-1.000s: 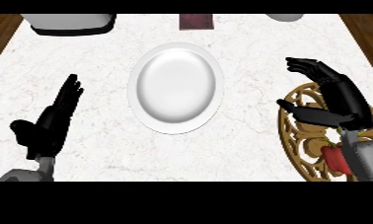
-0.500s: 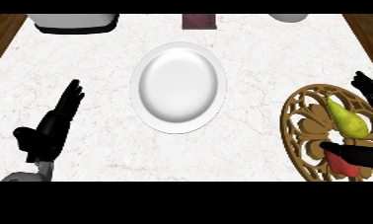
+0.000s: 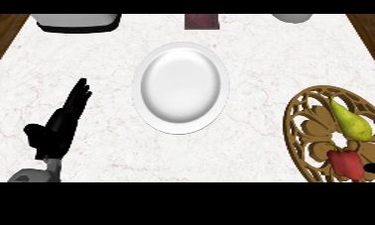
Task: Pick the pear from the placemat and place it in the plate
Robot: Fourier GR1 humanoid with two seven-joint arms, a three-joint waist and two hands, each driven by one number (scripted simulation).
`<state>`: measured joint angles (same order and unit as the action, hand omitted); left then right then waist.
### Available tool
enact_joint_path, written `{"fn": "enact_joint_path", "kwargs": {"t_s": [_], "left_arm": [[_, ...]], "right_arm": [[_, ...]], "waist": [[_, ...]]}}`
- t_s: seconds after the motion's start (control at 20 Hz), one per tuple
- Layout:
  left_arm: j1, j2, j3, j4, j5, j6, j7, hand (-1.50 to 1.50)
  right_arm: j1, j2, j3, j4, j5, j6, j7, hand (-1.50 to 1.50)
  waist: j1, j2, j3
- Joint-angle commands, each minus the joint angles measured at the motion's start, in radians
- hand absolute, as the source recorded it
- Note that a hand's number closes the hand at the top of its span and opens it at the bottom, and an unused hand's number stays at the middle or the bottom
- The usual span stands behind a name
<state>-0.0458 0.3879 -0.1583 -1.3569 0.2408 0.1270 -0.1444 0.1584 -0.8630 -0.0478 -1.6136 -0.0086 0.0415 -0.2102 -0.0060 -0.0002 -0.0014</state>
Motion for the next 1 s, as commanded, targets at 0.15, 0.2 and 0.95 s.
{"fn": "enact_joint_path", "kwargs": {"t_s": [0.15, 0.2, 0.95], "left_arm": [[-0.022, 0.011, 0.055, 0.058, 0.001, -0.056, -0.028, 0.00], [-0.003, -0.016, 0.038, 0.046, -0.020, -0.040, -0.038, 0.00], [-0.015, -0.062, 0.079, 0.037, -0.098, -0.060, -0.009, 0.00]], "right_arm": [[0.005, -0.071, -0.005, -0.062, 0.036, 0.140, 0.198, -1.50], [0.011, -0.055, 0.004, -0.077, 0.072, 0.136, 0.214, -1.50], [-0.187, 0.067, 0.076, 0.164, 0.351, 0.268, 0.272, -1.50]], "waist": [[0.003, 0.000, 0.001], [0.003, 0.000, 0.001], [0.013, 0.002, 0.002]]}}
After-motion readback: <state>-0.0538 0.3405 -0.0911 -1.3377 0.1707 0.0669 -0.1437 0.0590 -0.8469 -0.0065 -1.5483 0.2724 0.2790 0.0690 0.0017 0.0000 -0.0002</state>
